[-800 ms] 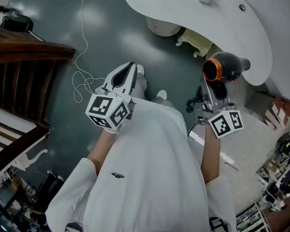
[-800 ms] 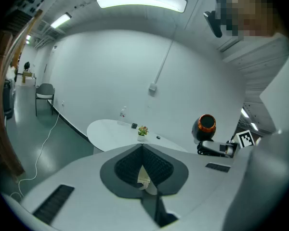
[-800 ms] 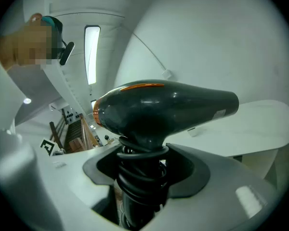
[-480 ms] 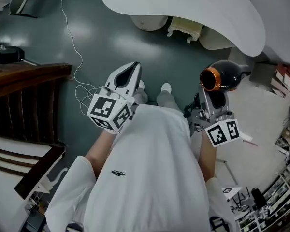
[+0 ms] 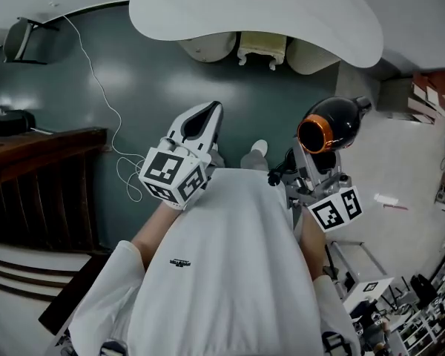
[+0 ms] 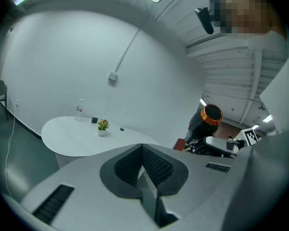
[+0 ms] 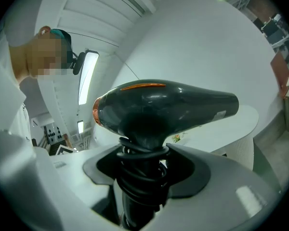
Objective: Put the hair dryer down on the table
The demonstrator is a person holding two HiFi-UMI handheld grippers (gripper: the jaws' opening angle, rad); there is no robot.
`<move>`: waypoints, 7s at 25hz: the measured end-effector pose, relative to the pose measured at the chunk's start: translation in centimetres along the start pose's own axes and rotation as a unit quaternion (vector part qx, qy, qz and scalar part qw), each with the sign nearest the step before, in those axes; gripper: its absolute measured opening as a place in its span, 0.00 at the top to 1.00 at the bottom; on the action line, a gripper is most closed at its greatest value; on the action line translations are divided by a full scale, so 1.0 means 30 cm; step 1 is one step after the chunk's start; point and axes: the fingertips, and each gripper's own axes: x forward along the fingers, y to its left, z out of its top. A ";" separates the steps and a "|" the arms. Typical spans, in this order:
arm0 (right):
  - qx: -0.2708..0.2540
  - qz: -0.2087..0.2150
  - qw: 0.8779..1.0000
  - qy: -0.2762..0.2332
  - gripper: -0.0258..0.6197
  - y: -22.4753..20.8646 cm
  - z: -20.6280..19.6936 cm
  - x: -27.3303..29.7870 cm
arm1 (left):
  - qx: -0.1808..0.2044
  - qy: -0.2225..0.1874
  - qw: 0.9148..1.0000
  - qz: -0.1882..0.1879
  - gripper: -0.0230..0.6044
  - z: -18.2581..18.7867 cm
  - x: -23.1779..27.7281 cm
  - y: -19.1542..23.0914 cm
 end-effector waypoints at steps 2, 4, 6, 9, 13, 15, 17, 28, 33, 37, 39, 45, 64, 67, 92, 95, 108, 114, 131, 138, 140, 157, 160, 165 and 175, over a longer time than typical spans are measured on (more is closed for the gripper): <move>-0.002 0.004 1.000 -0.014 0.52 -0.030 0.036 -0.017 | 0.006 -0.006 1.000 -0.007 0.95 0.008 0.037 -0.050; -0.004 0.007 1.000 -0.028 0.52 -0.060 0.071 -0.036 | 0.013 -0.012 1.000 -0.012 0.95 0.016 0.070 -0.098; -0.004 0.012 0.999 -0.035 0.52 -0.084 0.102 -0.061 | 0.013 -0.015 1.000 -0.011 0.95 0.011 0.094 -0.141; -0.016 0.015 0.999 -0.037 0.52 -0.129 0.139 -0.120 | 0.012 -0.013 1.000 -0.011 0.95 -0.018 0.129 -0.220; -0.030 0.017 0.999 -0.033 0.52 -0.190 0.171 -0.202 | 0.012 -0.013 1.000 -0.016 0.95 -0.054 0.168 -0.328; -0.032 0.021 0.999 -0.037 0.52 -0.215 0.196 -0.229 | 0.007 -0.018 1.000 -0.013 0.95 -0.059 0.188 -0.362; -0.032 0.025 0.998 -0.043 0.52 -0.233 0.220 -0.251 | 0.008 -0.021 1.000 -0.012 0.95 -0.057 0.197 -0.393; 0.008 0.026 0.998 -0.061 0.52 -0.312 0.270 -0.249 | 0.005 -0.009 1.000 -0.002 0.95 -0.059 0.244 -0.400; 0.008 0.017 0.998 -0.059 0.52 -0.337 0.298 -0.202 | -0.001 -0.008 1.000 -0.010 0.95 -0.026 0.320 -0.370; 0.002 0.011 0.998 -0.058 0.52 -0.364 0.324 -0.150 | 0.001 -0.008 1.000 -0.019 0.95 0.020 0.403 -0.336; 0.002 0.006 0.998 -0.056 0.52 -0.384 0.340 -0.124 | -0.001 -0.008 1.000 -0.026 0.95 0.044 0.450 -0.327; 0.012 -0.016 0.998 -0.064 0.52 -0.458 0.396 -0.014 | 0.000 0.002 0.999 -0.048 0.95 0.124 0.603 -0.282; -0.001 -0.065 0.994 -0.090 0.52 -0.546 0.563 0.451 | 0.004 0.006 0.994 -0.109 0.95 0.430 0.927 -0.013; -0.002 -0.065 0.994 -0.093 0.52 -0.551 0.582 0.509 | 0.006 0.003 0.994 -0.110 0.95 0.470 0.959 0.035; 0.024 -0.049 0.996 -0.065 0.52 -0.722 0.674 0.648 | -0.009 0.012 0.997 -0.075 0.95 0.513 1.139 0.057; 0.026 -0.039 0.997 -0.055 0.52 -0.775 0.709 0.666 | -0.014 0.011 0.998 -0.061 0.95 0.519 1.184 0.040; 0.017 0.014 1.000 -0.019 0.52 -1.030 0.878 0.736 | -0.015 -0.012 1.000 -0.016 0.95 0.577 1.425 -0.085; 0.025 0.036 0.999 0.001 0.52 -1.131 0.915 0.779 | -0.012 -0.016 1.000 0.011 0.95 0.589 1.507 -0.101; 0.033 0.057 0.994 0.081 0.52 -1.374 0.878 0.885 | -0.035 0.013 0.997 0.061 0.95 0.500 1.697 -0.112; 0.005 0.043 0.991 0.125 0.52 -1.468 0.816 0.932 | -0.038 0.032 0.997 0.064 0.95 0.459 1.774 -0.095; 0.004 0.034 0.991 0.129 0.52 -1.496 0.807 0.942 | -0.037 0.036 0.997 0.064 0.95 0.449 1.797 -0.091; 0.000 -0.031 0.981 0.190 0.52 -1.750 0.645 1.018 | -0.052 0.081 0.992 0.076 0.95 0.308 1.958 0.002; -0.003 -0.043 0.978 0.204 0.52 -1.788 0.607 1.031 | -0.055 0.091 0.991 0.077 0.95 0.282 1.972 0.017; -0.024 -0.056 0.969 0.240 0.52 -1.853 0.520 1.064 | -0.062 0.105 0.989 0.083 0.95 0.238 1.993 0.055; -0.035 -0.074 0.957 0.278 0.52 -1.938 0.410 1.121 | -0.068 0.127 0.986 0.086 0.95 0.199 2.033 0.098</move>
